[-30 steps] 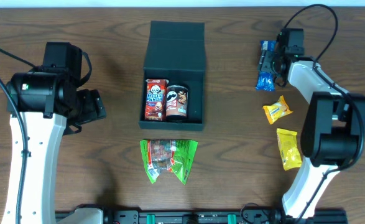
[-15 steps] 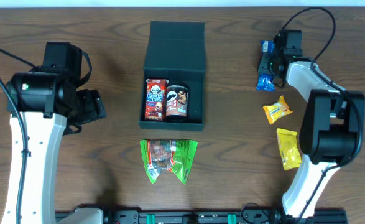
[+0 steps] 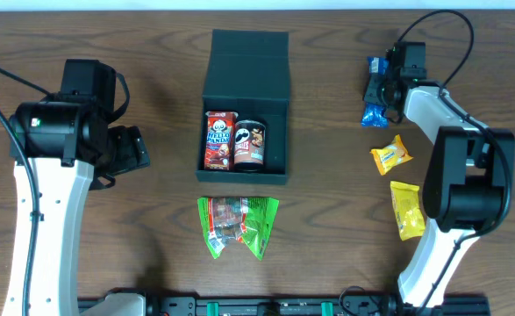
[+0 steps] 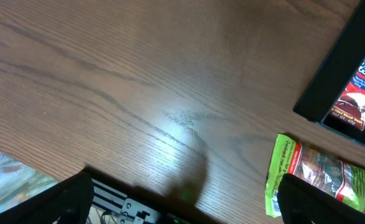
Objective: Pack container
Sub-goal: 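Grasp the blue wrapped bar with the right gripper, then carry the blue bar into the black box beside the can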
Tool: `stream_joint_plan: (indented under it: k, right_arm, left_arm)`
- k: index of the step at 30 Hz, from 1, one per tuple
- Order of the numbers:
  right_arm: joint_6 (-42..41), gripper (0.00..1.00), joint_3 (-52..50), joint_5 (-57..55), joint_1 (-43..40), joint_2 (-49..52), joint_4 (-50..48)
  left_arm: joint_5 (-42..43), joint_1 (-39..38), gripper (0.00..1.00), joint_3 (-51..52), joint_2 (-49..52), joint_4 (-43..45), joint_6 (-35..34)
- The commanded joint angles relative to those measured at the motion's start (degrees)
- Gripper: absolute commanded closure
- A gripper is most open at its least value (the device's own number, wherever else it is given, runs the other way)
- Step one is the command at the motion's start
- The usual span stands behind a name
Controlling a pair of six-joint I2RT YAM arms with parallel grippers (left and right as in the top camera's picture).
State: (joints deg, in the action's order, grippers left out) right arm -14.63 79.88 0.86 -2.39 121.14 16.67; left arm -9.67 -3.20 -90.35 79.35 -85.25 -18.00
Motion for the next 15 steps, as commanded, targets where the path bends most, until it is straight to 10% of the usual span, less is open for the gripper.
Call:
stream_joint_plan:
  k: [1, 15]
  right_arm:
    - [-0.09, 0.80, 0.44, 1.14, 0.22, 0.48, 0.96]
    - [-0.09, 0.85, 0.44, 1.11, 0.76, -7.72, 6.38]
  left_arm:
    - [-1.01, 0.28, 0.05, 0.22, 0.04, -0.17, -0.20]
    - [-0.98, 0.28, 0.05, 0.22, 0.04, -0.20, -0.20]
